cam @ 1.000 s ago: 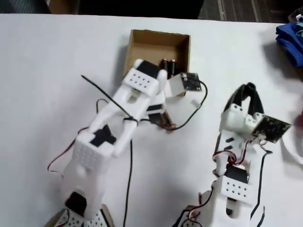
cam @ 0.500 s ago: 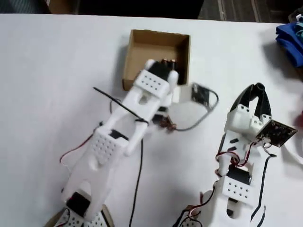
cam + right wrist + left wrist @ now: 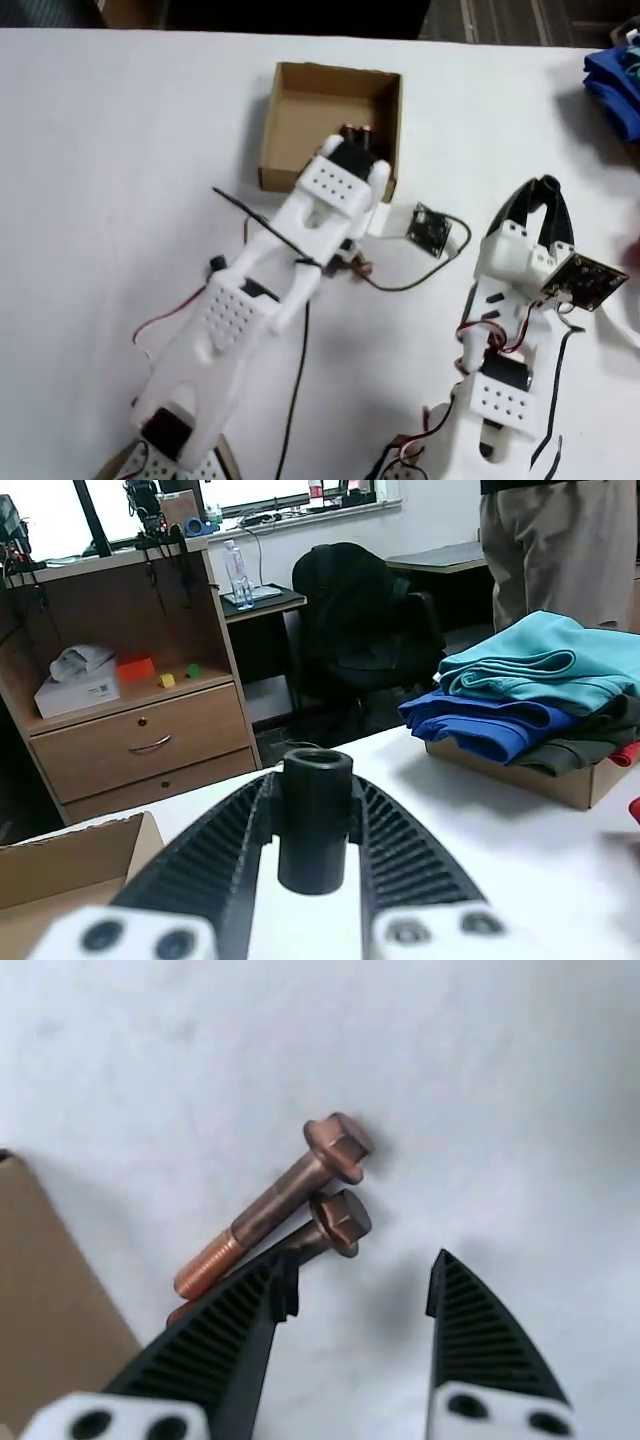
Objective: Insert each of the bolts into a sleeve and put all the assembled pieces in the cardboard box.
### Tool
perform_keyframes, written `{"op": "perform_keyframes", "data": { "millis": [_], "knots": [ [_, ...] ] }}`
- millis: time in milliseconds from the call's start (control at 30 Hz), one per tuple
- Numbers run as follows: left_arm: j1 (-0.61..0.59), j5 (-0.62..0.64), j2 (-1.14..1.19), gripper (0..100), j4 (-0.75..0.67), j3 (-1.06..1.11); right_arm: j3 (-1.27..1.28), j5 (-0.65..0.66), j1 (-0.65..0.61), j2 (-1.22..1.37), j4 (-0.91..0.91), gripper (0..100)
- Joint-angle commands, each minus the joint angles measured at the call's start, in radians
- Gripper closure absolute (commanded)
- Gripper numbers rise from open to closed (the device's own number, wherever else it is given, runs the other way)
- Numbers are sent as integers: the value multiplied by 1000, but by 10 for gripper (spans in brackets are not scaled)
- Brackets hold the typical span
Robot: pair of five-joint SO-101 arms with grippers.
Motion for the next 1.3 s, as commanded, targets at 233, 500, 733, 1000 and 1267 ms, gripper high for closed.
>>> {"op": "perform_keyframes", "data": {
  "millis": [233, 500, 733, 1000, 1267],
  "knots": [
    [-17, -189, 100, 771, 12, -47, -11, 9, 10, -31, -30, 978],
    [-21, -187, 103, 771, 21, -120, -9, 9, 10, -31, -30, 978],
    [-20, -186, 104, 771, 21, -255, -9, 9, 8, -30, -30, 978],
    [-18, -187, 150, 771, 14, -220, -9, 9, 8, -31, -30, 978],
    [-38, -189, 184, 771, 20, -216, -9, 9, 8, -33, -30, 978]
  ]
}}
